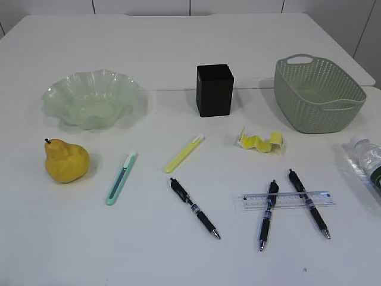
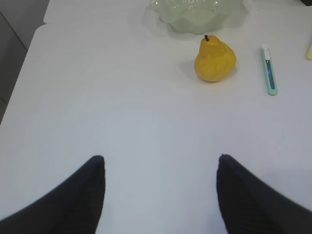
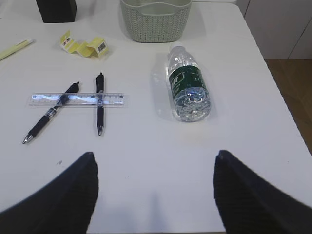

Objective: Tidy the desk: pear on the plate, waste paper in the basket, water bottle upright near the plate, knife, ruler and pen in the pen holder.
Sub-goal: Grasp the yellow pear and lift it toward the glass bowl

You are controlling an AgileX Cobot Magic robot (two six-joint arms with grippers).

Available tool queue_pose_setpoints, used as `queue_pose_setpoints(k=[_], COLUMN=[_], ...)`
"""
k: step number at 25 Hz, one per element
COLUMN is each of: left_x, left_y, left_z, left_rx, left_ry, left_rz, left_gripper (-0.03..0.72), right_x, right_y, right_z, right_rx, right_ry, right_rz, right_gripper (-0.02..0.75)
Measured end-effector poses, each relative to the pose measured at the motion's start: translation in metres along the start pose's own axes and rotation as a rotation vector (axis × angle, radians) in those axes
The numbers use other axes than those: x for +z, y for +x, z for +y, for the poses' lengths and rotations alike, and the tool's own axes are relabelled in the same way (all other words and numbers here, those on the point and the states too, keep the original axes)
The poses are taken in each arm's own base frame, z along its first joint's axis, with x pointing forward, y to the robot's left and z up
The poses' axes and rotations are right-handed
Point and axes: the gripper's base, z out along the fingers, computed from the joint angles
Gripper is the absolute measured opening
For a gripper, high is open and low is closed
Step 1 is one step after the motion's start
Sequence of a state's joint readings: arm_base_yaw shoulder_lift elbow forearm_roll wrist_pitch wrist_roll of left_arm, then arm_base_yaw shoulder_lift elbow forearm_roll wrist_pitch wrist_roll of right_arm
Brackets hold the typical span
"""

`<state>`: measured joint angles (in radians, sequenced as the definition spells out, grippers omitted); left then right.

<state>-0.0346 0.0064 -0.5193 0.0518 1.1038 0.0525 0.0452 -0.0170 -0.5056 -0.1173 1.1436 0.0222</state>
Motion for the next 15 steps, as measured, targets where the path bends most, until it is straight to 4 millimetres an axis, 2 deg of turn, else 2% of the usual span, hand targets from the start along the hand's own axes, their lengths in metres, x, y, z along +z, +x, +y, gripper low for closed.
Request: queue_pose_setpoints(k=[15], left_x=[0.0], left_y=[0.0], left_z=[-0.0003], left_rx=[-0.002], left_ry=[0.003], left_rz=[0.0], left_gripper=[0.512], right_x=[0.0], right_y=[0.0], right_z=[0.0], right_rx=[0.0], right_ry=[0.0], right_rz=[0.0], right_gripper=[0.548])
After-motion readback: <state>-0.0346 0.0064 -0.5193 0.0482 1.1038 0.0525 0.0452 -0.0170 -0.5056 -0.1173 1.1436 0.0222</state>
